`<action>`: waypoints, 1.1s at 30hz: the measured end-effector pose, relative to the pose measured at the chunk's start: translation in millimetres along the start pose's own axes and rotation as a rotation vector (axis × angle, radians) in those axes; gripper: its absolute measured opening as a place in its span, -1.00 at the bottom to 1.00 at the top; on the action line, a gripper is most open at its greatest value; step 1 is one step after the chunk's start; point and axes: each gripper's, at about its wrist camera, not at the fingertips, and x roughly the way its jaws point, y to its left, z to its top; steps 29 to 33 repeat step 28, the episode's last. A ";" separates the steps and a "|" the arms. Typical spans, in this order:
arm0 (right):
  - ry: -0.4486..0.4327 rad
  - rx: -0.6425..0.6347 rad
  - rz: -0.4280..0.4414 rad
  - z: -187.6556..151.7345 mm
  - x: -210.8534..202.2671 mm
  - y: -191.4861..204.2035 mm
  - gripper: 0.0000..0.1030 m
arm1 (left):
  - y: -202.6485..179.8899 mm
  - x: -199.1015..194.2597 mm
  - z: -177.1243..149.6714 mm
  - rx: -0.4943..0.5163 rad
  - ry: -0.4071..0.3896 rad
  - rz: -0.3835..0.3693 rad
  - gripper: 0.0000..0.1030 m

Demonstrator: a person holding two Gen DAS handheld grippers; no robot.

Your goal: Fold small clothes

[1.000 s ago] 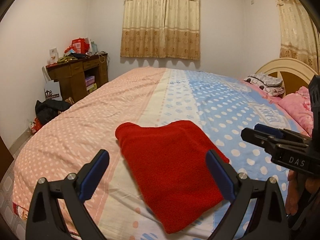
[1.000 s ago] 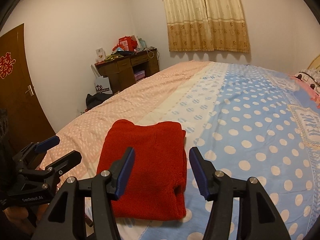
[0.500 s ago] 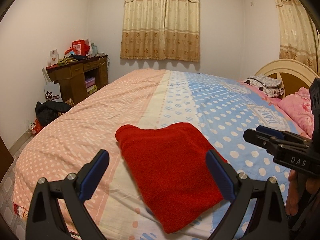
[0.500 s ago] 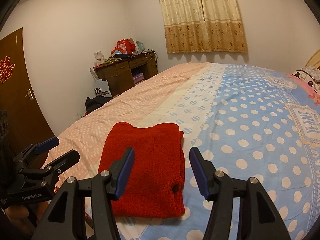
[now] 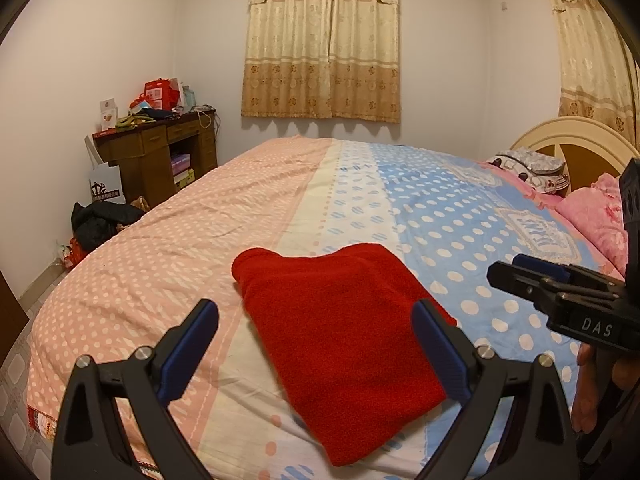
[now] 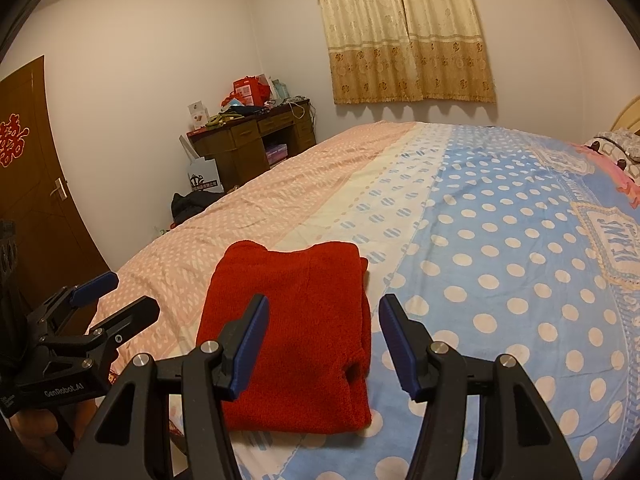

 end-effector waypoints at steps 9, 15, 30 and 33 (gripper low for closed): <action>-0.007 -0.003 -0.001 -2.1 -0.6 4.8 0.14 | -5.7 -11.3 4.0 0.028 -0.040 0.017 1.00; -0.023 -0.001 0.002 1.6 -6.1 5.1 0.14 | -6.4 -13.7 5.3 0.016 -0.053 0.019 1.00; -0.031 -0.022 0.006 4.0 -11.5 10.5 0.14 | -8.5 -9.9 2.7 0.019 -0.056 0.035 1.00; -0.031 -0.022 0.006 4.0 -11.5 10.5 0.14 | -8.5 -9.9 2.7 0.019 -0.056 0.035 1.00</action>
